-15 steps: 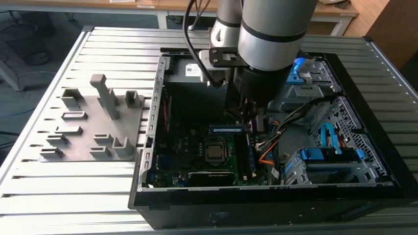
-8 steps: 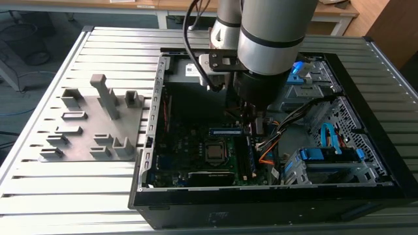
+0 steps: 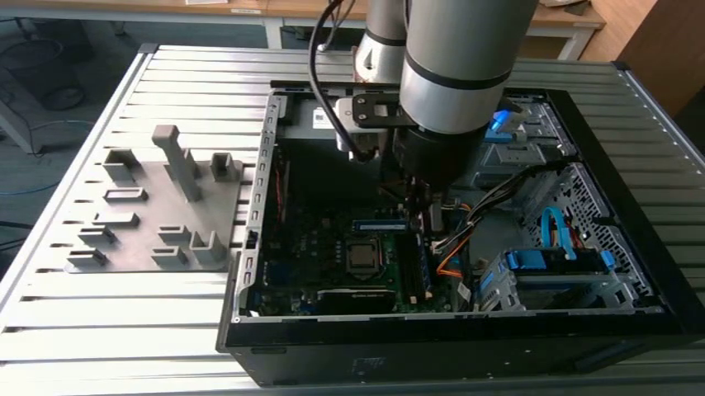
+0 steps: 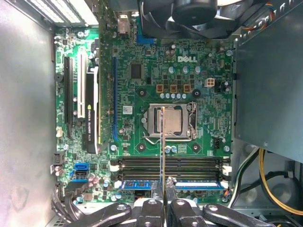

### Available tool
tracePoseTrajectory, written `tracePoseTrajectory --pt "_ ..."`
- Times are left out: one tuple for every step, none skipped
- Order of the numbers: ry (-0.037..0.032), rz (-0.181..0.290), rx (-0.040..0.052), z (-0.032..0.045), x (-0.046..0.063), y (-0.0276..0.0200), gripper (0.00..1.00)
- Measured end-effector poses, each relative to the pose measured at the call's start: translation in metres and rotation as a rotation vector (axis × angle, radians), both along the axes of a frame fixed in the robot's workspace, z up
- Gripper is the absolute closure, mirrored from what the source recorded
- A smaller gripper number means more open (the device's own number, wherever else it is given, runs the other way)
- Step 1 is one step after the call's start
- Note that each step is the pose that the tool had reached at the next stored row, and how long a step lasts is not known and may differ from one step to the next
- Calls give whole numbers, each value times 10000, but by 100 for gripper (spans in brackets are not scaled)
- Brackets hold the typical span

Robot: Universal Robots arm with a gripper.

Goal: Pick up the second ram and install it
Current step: 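Pick up the second ram and move it above second insertion slot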

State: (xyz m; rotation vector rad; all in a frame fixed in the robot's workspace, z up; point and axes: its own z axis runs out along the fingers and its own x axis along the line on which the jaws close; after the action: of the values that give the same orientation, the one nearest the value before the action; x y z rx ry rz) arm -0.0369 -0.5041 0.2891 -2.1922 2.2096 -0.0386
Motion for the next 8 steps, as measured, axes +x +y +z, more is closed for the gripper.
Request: tracePoseTrajectory --pt "0 -1 0 -6 0 -2 86" --pt "0 0 0 -12 0 -4 86" --pt "0 -1 0 -18 0 -6 86" --pt "0 0 1 -24 0 -9 86" --pt "0 -1 0 -30 0 -11 86" --pt "0 0 1 -36 0 -13 86" --pt "0 0 0 -42 0 -15 86" --pt "0 0 0 -48 0 -17 86"
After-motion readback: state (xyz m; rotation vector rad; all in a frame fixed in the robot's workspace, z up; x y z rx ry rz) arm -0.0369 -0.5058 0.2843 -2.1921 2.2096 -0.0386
